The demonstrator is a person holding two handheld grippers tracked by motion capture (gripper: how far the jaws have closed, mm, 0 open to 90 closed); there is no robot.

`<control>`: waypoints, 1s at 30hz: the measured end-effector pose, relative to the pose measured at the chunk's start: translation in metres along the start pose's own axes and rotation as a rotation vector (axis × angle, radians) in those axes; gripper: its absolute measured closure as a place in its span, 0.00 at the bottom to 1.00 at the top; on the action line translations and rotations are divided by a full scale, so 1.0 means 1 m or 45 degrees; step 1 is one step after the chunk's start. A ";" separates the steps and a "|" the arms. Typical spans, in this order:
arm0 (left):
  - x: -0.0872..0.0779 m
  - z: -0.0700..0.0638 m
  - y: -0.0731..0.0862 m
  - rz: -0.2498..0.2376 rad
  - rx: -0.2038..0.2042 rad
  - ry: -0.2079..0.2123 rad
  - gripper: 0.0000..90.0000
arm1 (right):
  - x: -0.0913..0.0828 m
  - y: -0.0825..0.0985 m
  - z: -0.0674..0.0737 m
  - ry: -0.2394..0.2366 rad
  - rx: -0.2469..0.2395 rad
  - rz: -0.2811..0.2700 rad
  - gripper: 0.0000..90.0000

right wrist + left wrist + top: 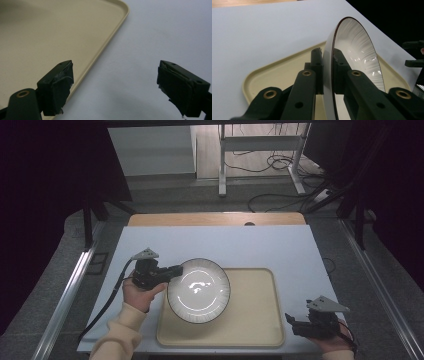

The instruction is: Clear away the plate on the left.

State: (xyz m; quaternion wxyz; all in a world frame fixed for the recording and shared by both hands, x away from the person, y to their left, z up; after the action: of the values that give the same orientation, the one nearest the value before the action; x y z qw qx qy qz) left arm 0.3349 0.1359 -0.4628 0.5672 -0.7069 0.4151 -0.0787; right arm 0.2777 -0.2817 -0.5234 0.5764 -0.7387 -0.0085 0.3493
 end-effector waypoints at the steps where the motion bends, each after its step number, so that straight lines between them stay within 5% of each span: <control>1: 0.002 -0.001 0.000 0.004 0.001 0.002 0.92 | 0.000 0.000 0.000 -0.001 0.001 -0.002 0.16; 18: 0.034 -0.017 0.006 0.055 -0.013 0.074 0.92 | 0.000 0.000 -0.001 0.000 0.003 -0.001 0.16; 30: 0.059 -0.019 0.021 0.114 -0.077 0.126 0.92 | 0.001 0.001 0.000 -0.002 0.007 0.004 0.15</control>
State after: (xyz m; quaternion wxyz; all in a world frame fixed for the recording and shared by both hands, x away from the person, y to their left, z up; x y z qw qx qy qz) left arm 0.3511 0.0813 -0.4958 0.5274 -0.6996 0.4762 -0.0756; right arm 0.2784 -0.2820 -0.5249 0.5777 -0.7369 -0.0069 0.3510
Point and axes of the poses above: each handheld gripper's, and its own axes: x roughly forward along the jaws, y roughly out of its underside, z roughly to its left, the point moved 6 cm from there along x, roughly forward along the jaws, and after that the axes turned 11 degrees about -z, right-handed, at the moved point
